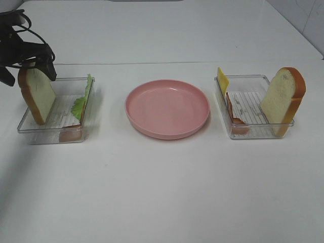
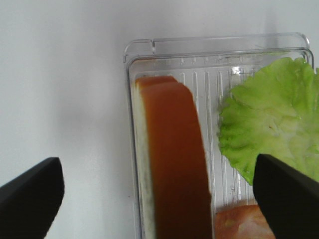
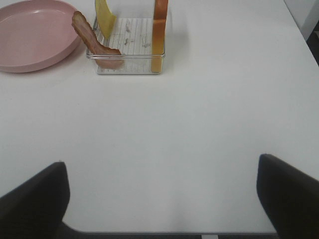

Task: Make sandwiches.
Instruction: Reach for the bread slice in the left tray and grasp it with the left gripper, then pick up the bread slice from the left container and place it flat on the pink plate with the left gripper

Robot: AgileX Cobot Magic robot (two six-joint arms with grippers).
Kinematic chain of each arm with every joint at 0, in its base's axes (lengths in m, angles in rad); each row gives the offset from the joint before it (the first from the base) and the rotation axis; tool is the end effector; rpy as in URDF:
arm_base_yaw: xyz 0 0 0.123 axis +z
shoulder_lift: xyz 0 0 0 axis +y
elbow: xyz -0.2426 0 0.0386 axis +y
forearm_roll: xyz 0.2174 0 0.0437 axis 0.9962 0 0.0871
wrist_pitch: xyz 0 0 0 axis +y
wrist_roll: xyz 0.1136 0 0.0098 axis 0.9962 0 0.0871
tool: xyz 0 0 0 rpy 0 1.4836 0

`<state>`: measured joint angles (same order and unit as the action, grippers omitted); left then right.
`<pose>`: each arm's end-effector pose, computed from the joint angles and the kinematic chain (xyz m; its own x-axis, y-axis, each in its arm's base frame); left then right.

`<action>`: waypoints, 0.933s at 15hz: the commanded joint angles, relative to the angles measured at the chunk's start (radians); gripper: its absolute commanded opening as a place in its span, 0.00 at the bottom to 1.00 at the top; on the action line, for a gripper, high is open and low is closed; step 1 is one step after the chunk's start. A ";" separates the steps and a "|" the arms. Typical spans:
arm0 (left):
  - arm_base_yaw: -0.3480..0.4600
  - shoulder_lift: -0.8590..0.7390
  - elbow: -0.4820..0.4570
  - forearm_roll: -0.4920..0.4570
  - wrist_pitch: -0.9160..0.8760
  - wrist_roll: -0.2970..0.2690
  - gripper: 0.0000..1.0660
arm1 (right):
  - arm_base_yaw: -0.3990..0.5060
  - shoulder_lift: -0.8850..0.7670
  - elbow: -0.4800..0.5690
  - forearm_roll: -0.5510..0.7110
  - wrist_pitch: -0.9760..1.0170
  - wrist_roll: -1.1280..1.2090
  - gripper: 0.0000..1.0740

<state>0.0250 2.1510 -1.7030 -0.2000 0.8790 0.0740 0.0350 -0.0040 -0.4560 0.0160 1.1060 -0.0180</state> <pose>0.4180 -0.0070 0.1437 -0.9422 -0.0775 -0.3260 -0.0250 0.9864 -0.1622 0.0292 0.0027 0.2358 -0.5293 -0.0294 -0.8479 -0.0528 0.9986 -0.0016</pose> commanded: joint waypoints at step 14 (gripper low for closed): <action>0.004 -0.085 -0.004 -0.087 -0.015 -0.009 0.00 | -0.004 -0.030 0.004 -0.006 -0.005 -0.004 0.92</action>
<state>0.0250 2.0980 -1.7030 -0.2730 0.8670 0.0710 0.0350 -0.0040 -0.4560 0.0160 1.1060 -0.0180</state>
